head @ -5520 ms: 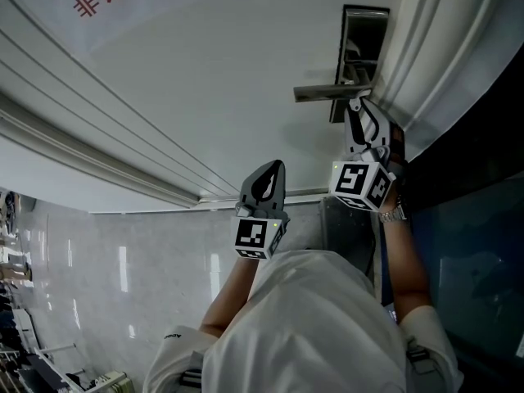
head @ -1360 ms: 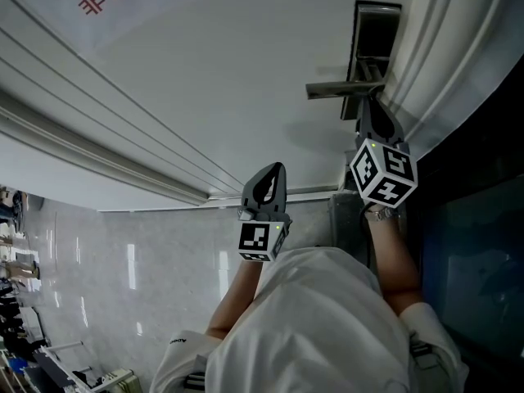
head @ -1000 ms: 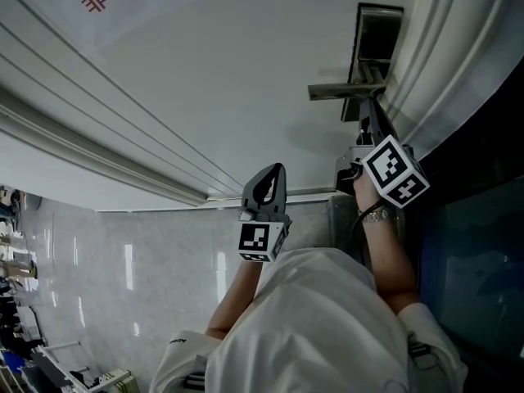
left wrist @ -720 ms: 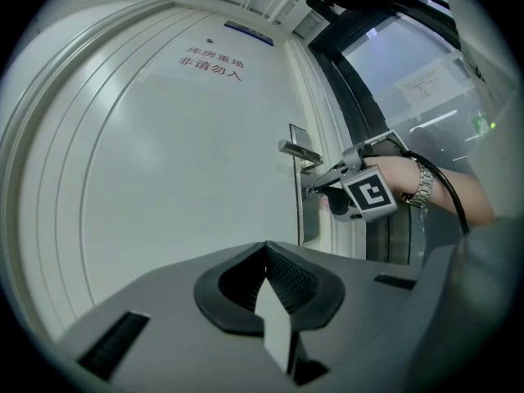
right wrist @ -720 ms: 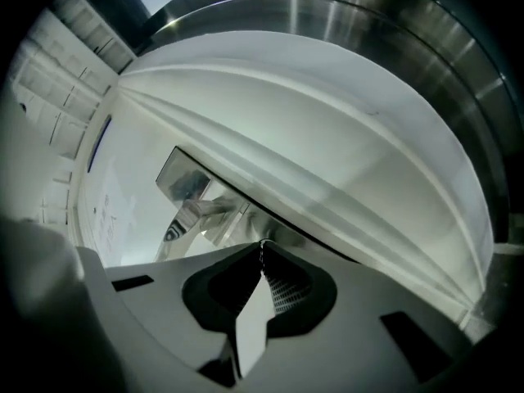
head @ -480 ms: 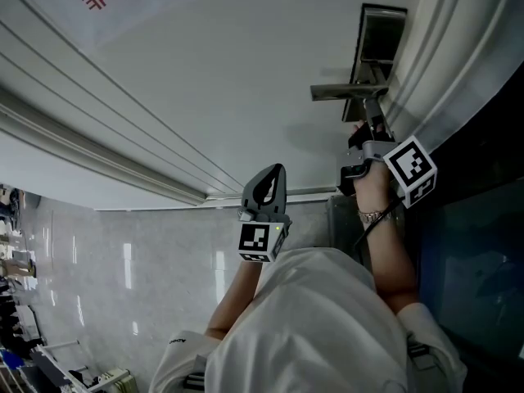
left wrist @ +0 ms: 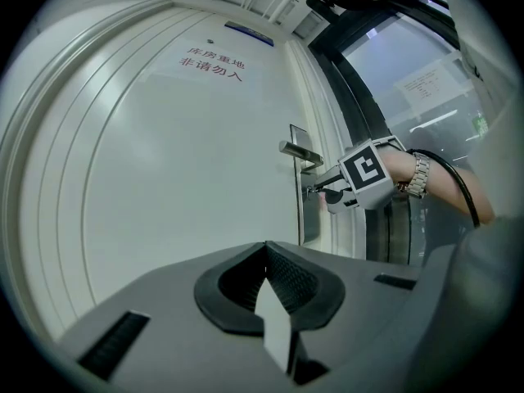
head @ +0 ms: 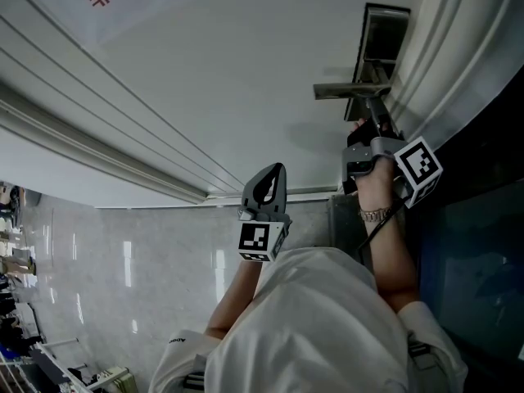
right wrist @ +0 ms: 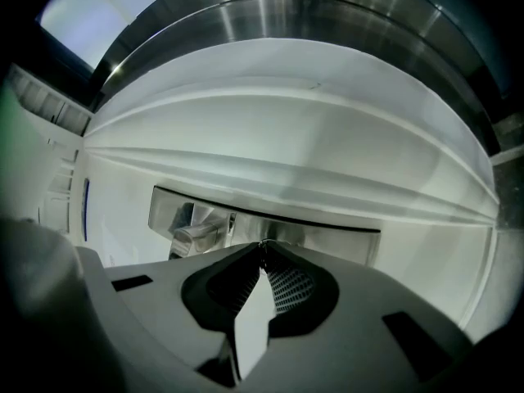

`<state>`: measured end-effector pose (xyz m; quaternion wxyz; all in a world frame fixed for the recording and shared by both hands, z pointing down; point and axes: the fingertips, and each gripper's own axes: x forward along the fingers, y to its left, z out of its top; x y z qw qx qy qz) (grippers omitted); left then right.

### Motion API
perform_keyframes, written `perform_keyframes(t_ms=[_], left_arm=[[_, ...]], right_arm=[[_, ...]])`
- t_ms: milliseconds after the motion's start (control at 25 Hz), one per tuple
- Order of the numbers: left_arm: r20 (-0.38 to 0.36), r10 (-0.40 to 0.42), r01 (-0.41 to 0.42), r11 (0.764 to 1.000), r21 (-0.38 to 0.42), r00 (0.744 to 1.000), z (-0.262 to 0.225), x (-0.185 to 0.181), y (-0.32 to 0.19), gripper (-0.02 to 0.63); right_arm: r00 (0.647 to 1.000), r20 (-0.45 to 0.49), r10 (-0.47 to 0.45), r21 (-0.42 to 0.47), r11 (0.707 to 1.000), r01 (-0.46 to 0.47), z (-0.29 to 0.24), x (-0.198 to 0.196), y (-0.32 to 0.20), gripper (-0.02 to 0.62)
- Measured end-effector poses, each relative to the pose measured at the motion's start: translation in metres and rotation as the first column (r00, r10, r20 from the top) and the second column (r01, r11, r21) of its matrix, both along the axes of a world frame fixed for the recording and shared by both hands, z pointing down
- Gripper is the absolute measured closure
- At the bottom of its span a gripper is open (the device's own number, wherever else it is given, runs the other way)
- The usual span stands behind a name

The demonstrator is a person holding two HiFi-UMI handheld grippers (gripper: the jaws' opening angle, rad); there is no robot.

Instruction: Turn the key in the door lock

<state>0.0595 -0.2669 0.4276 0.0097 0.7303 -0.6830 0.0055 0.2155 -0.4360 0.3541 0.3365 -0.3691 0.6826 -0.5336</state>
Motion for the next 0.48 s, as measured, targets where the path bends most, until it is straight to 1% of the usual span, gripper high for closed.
perform_keyframes(t_ms=[200, 320, 360, 480], left_arm=[[-0.001, -0.002, 0.002, 1.0, 0.0, 1.0, -0.0008, 0.0, 0.0017, 0.597], [-0.001, 0.0, 0.0, 1.0, -0.007, 1.0, 0.0004, 0.0008, 0.0025, 0.597], [-0.001, 0.0, 0.0, 1.0, -0.013, 1.0, 0.0017, 0.0008, 0.0029, 0.597], [0.001, 0.001, -0.001, 1.0, -0.007, 1.0, 0.0004, 0.0008, 0.0025, 0.597]], right_arm=[[0.993, 0.115, -0.003, -0.058, 0.998, 0.01, 0.0015, 0.0007, 0.0009, 0.565], [0.989, 0.149, 0.0, -0.072, 0.997, 0.011, 0.0019, 0.0012, 0.0008, 0.561], [0.991, 0.137, 0.001, -0.065, 0.998, 0.008, 0.0018, 0.0015, 0.0006, 0.561], [0.999, 0.034, -0.004, 0.005, 1.0, 0.004, -0.0001, 0.0008, -0.0001, 0.561]])
